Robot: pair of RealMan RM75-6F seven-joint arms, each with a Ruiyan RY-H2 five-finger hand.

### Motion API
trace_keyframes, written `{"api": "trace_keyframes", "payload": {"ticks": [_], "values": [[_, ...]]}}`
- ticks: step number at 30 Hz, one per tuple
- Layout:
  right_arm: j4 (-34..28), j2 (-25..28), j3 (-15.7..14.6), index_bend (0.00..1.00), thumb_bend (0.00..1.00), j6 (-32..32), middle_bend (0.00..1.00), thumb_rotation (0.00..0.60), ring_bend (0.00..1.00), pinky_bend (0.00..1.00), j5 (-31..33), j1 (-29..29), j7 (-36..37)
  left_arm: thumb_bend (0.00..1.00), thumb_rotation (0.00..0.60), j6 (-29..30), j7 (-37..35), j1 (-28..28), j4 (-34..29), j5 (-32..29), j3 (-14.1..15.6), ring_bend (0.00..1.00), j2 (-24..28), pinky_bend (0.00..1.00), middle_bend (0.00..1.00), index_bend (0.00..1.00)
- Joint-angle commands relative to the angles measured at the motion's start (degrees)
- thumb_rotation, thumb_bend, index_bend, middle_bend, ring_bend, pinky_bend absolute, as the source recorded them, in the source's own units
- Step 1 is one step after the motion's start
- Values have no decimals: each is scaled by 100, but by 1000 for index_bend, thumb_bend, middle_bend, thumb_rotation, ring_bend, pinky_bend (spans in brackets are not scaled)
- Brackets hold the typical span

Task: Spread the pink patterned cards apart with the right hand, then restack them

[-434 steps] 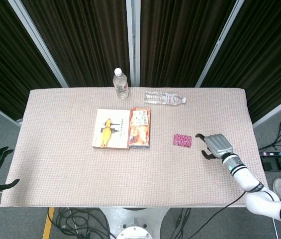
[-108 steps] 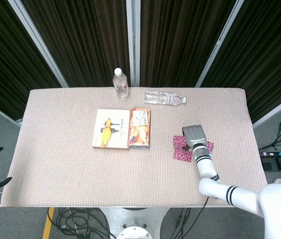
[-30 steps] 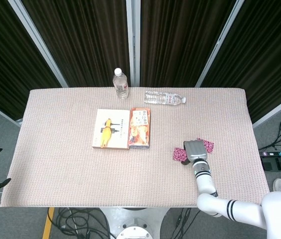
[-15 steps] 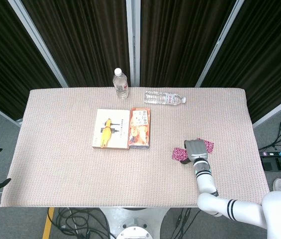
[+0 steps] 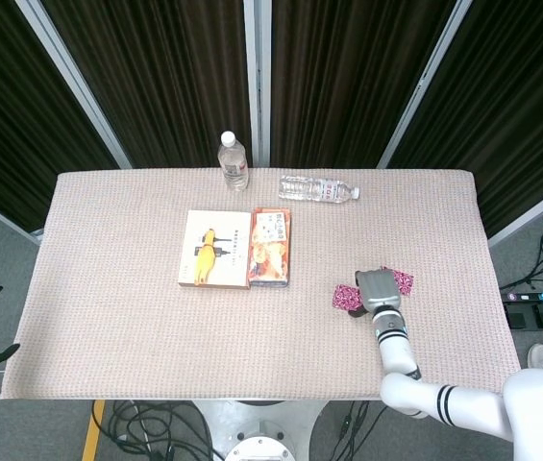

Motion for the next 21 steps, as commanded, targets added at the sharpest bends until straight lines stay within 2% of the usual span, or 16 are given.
{"api": "trace_keyframes", "payload": {"ticks": [1, 12, 21], "values": [[27, -6, 0, 377, 0, -8, 1000, 420, 1000, 1000, 7, -8, 3, 32, 600, -2, -11, 4, 9, -2, 2, 94, -6, 267, 223, 212], [-30, 58, 48, 376, 0, -32, 1000, 418, 1000, 1000, -23, -27, 68, 32, 600, 5, -5, 0, -12, 5, -3, 94, 4, 267, 223, 212], [-382, 731, 170, 376, 0, 171, 1000, 424, 1000, 1000, 91, -88, 14, 32, 600, -5, 5, -29, -14, 26, -11, 94, -20, 267, 223, 212]]}}
